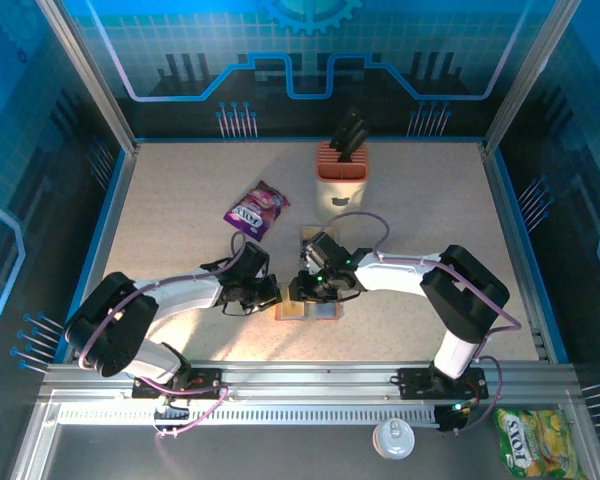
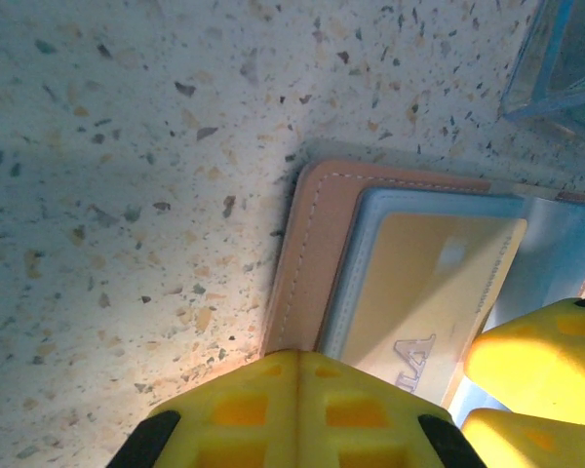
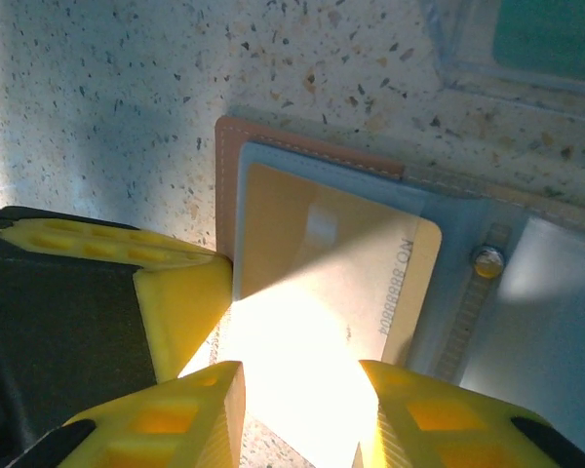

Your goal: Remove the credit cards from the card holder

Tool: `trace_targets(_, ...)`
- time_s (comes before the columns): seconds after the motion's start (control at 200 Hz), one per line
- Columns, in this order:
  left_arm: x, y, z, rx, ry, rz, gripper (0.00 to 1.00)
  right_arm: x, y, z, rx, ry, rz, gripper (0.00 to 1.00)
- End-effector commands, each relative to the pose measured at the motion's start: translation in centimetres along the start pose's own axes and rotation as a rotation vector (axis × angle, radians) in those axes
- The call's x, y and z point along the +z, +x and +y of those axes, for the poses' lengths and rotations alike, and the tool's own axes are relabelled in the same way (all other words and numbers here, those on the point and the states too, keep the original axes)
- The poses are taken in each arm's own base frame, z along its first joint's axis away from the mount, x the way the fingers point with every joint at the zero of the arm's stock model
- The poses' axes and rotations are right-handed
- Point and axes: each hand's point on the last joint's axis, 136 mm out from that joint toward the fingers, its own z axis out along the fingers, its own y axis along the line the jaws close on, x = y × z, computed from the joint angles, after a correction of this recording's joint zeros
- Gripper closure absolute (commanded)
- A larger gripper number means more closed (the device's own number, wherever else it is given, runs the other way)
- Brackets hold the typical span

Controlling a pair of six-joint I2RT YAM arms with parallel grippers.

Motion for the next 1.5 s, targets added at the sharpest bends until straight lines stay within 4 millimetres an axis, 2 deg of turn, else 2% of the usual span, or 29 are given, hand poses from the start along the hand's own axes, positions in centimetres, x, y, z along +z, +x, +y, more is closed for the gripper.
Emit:
trace_targets(0.0,-0.8,0.3,0.2,0.017,-0.017,0.016,1.00,0.2,0.1,-0.4,-0.011,0.031,0.004,0.64)
trace_targets(0.385,-1.6,0.1,-0.7,0.024,0.005,0.011,0.99,0.1,0.4,-1.0,-0.010,0.054,0.007,0.64)
trace_targets(0.665,-1.5,0.2,-2.1,0.010,0.080,0.022,0.99,-0.7,0.2,-0.3,-0.024,0.038,-0.010,0.64)
trace_targets(0.825,-0.5,0.7,-1.3,-0.004,0.050,0.060,0.99,-0.7,0.1,-0.2,-0.024,0.034,-0.009,0.64)
trace_targets(1.176,-0.1,0.9,0.6,0.001,-0.020,0.055,1.00,-0.5,-0.1,0.6,-0.031,-0.002,-0.008,0.64)
trace_targets(1.366,-0.4,0.7,0.7,0.001,-0.025,0.039,1.00,-0.6,-0.2,1.0,-0.031,-0.016,-0.013,0.64)
trace_targets(1.491,-0.8,0.6,0.1,0.008,-0.005,0.030,1.00,-0.6,-0.3,1.0,-0.035,-0.017,-0.014,0.64)
